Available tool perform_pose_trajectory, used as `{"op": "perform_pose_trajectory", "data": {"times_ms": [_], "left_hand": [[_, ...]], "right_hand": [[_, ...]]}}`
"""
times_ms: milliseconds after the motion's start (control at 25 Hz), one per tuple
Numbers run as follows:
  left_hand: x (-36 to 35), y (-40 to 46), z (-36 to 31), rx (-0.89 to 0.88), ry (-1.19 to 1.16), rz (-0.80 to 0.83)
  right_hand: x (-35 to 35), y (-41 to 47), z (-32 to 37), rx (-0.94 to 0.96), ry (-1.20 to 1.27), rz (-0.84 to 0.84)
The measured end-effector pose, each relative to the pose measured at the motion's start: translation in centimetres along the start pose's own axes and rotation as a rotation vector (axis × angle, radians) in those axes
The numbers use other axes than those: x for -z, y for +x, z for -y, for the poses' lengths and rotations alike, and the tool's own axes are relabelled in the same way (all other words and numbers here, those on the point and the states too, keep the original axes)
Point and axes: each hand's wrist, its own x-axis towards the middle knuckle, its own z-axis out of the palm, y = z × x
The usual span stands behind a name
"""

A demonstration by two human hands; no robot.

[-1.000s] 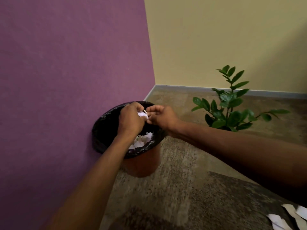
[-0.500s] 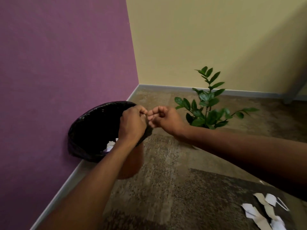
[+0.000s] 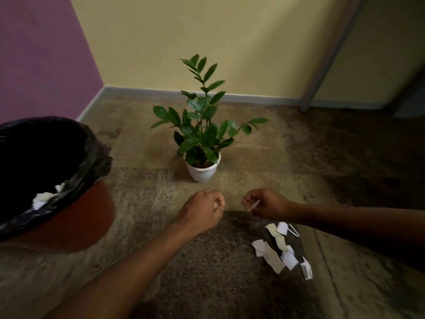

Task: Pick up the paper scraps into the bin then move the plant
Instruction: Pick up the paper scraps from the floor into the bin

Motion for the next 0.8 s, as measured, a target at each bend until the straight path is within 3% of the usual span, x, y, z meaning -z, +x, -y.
{"op": "perform_pose_trajectory", "data": {"times_ms": [160,400,560,800], "left_hand": [[-7.7,-0.6,-0.9,0.038,0.027,0.294],[-15.8,-2.2,-2.6,0.048,0.160,0.545],[-18.8,-2.0,-4.0,0.013,0.224,0.493],[-21.0,-0.4,-6.1,0.070,0.269,0.428]], "right_hand": [[-0.4,-3.1,-9.6,-0.198,-0.319,0.016],[-3.6,-9.0,-17.9,-0.425,-0.404,0.193],[-6.0,-10.9,-19.2,-0.518,-0.290,0.182],[-6.9,-9.6,-18.0,-0.475,-0.211,-0.077]]}}
